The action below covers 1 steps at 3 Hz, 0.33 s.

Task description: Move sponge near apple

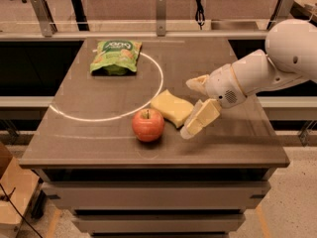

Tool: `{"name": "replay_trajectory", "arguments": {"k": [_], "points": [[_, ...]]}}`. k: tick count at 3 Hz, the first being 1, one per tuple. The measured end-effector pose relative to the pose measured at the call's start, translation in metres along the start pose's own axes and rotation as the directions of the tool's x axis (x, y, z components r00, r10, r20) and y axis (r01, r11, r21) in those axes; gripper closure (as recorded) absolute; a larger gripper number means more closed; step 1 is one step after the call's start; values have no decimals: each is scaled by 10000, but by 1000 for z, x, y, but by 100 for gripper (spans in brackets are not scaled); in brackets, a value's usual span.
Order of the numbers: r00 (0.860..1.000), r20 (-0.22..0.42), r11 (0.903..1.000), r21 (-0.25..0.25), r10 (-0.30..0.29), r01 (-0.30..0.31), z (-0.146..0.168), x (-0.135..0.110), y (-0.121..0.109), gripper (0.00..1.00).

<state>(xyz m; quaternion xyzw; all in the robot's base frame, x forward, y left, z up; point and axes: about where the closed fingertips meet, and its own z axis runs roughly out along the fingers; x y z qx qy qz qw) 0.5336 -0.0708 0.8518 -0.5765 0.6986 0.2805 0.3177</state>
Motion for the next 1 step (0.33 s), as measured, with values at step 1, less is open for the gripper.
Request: {"name": "replay_trajectory", "arguments": {"k": [1], "points": [[10000,0,10000,-1,-1,1,0,0,0,0]]}}
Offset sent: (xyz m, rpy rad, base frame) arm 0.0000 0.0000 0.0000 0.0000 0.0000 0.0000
